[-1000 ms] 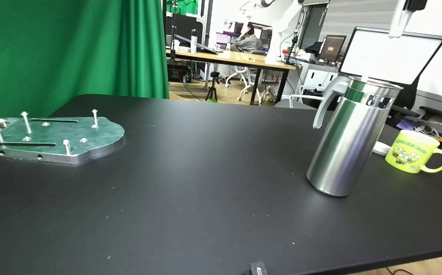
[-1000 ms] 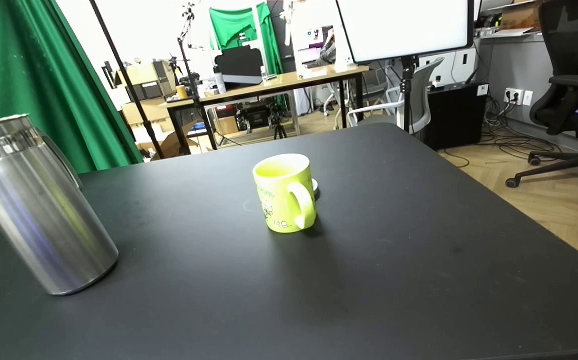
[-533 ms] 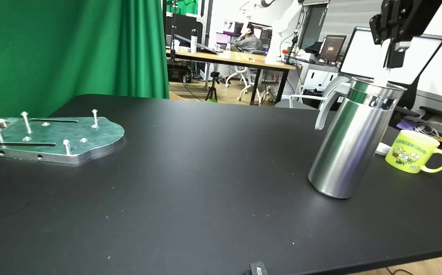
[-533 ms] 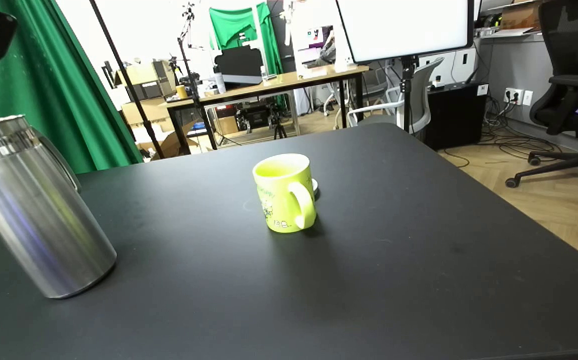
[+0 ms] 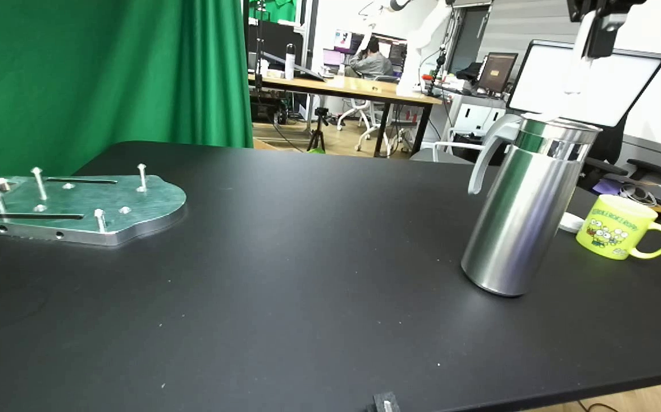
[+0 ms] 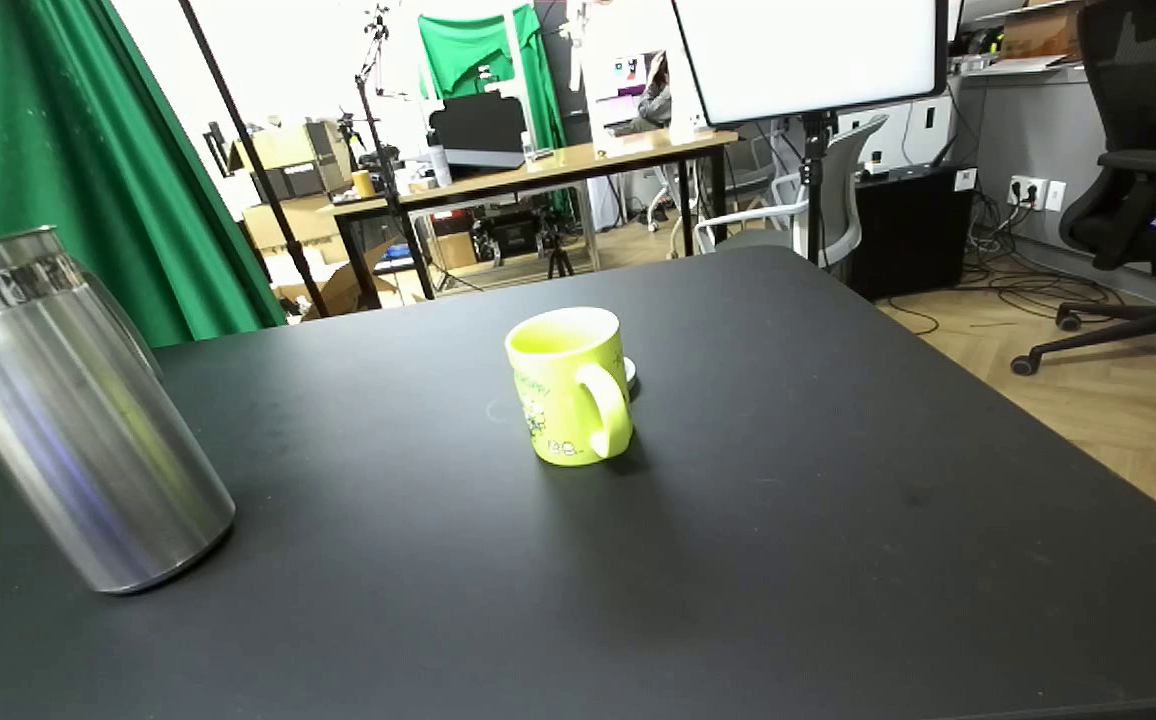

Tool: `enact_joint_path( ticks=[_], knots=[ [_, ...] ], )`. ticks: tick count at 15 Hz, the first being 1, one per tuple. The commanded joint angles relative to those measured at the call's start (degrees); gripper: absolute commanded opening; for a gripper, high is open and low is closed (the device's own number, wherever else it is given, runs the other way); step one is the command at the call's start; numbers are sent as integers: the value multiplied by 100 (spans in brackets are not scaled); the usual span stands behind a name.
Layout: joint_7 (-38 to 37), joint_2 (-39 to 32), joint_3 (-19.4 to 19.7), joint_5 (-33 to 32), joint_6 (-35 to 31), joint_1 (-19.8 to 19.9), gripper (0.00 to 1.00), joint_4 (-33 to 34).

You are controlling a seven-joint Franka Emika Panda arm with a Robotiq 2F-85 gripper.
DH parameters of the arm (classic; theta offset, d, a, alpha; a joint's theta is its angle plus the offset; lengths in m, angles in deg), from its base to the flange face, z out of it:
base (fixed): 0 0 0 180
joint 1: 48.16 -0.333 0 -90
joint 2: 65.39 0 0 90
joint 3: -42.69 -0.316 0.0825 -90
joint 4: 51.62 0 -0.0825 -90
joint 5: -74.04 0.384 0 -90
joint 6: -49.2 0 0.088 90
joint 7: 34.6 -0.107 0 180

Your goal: Use the object in the flask to clean it

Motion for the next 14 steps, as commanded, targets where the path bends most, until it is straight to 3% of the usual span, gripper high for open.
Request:
enact_joint_path(
  ticks=[1, 5, 6, 7, 9, 14],
  knots=[
    [67, 366, 6, 51, 283, -47, 4, 178],
    [79, 591, 16, 34, 384, -109, 4, 237],
    [55, 596, 21, 44, 425, -115, 11, 240],
    [49, 603, 20, 31, 469, -121, 40, 249],
    [31, 593, 16, -2, 523, -119, 45, 268],
    [36, 625, 30, -8, 694, -105, 79, 371]
  ],
)
